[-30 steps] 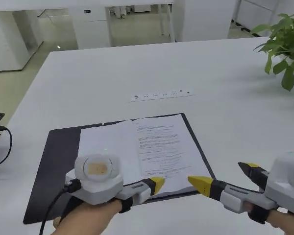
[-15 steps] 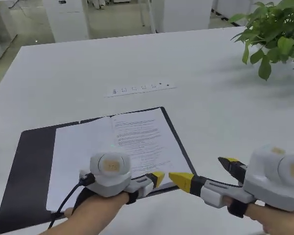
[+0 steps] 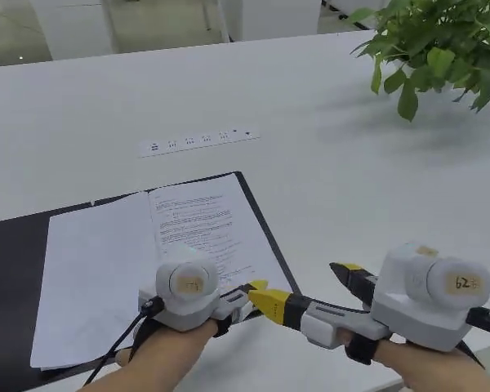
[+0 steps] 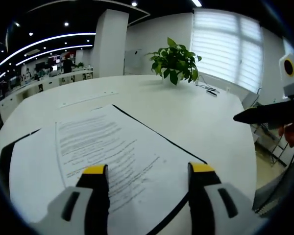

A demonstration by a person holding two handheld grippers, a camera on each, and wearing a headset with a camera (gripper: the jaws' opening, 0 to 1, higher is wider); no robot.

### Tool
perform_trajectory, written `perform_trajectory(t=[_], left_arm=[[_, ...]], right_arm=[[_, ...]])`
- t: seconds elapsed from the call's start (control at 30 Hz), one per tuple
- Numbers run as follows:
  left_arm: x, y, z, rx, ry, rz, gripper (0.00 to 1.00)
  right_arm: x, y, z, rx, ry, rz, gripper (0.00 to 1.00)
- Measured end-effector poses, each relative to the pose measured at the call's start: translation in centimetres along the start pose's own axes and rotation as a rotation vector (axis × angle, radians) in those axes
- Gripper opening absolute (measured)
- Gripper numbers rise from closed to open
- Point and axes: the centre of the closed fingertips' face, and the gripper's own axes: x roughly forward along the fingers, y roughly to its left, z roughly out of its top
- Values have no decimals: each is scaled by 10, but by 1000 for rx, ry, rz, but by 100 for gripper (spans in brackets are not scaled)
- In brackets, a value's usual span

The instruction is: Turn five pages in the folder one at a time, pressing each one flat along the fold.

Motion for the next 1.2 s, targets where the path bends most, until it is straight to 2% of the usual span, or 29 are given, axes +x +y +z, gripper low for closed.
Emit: perform_trajectory(t=[0.1, 0.17, 0.23, 0.4, 0.6, 0.7, 0.73, 1.03, 1.1, 1.2], left_arm=[[5, 1, -6, 11, 12, 15, 63], [4, 5, -9, 66, 17, 39, 61], [5, 5, -10, 85, 16, 40, 59], [4, 5, -12, 101, -8, 45, 59], [4, 7, -12, 98, -39, 42, 56], [3, 10, -12, 90, -55, 50, 46], [3, 9, -12, 96, -59, 50, 46], [3, 11, -10, 91, -71, 77, 38], [3, 14, -10, 83, -70, 95, 31], [3, 15, -10, 90, -69, 99, 29]], right_arm=[[1, -1, 0, 7, 0, 1, 91], [2, -2, -1, 13, 3, 1, 91], [3, -2, -2, 15, 4, 1, 91], [5, -4, -3, 26, 6, 3, 91], [7, -4, -6, 32, 14, 8, 91], [8, -5, -8, 33, 22, 8, 90], [8, -5, -9, 33, 23, 9, 90], [9, -5, -10, 38, 32, 11, 90], [9, -5, -11, 44, 32, 12, 90], [10, -4, -12, 40, 40, 15, 90]])
